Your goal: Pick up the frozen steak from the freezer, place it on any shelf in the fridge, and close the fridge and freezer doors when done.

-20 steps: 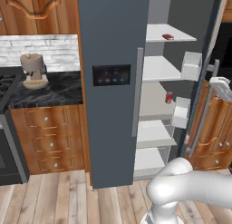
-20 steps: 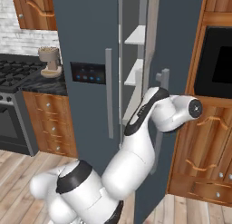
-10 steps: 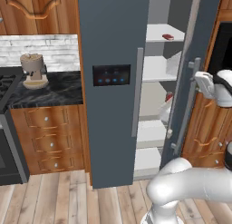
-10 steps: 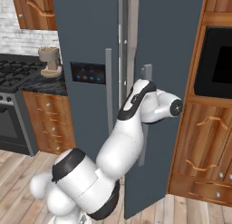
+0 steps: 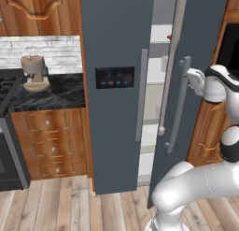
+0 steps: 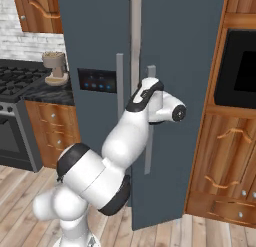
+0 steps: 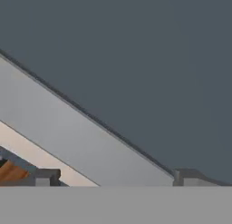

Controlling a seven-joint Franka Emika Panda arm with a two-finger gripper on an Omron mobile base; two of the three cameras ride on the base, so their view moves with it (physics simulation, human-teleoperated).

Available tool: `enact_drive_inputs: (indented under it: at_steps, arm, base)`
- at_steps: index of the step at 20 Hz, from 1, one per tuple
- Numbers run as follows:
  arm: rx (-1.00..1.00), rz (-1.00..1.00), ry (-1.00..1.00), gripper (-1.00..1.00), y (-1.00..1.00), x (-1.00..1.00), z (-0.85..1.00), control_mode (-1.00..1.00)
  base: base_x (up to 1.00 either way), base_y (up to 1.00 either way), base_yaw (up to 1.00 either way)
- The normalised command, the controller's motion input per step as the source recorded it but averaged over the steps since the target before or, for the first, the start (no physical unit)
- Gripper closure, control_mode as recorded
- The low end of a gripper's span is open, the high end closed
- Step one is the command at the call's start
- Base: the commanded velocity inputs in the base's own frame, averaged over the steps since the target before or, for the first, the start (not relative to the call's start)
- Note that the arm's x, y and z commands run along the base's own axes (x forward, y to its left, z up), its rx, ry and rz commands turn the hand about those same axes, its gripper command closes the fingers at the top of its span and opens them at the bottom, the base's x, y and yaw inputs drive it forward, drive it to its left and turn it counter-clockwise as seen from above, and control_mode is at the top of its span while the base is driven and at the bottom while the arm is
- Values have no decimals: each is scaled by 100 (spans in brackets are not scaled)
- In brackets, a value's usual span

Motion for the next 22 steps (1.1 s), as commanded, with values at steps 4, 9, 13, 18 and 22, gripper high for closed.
enact_drive_inputs:
  at_steps: [4,9,13,18,22]
  arm:
    - [0,0,-3,-100,24,62,6,-100]
    - [0,-1,-1,-100,14,68,11,-100]
    - [0,-3,0,-100,14,78,12,-100]
    - [0,-4,-1,-100,11,70,12,-100]
    - [0,-2,0,-100,12,49,2,-100]
  base:
    - [0,0,0]
    - [0,0,0]
    - [0,0,0]
    - [0,0,0]
    - [0,0,0]
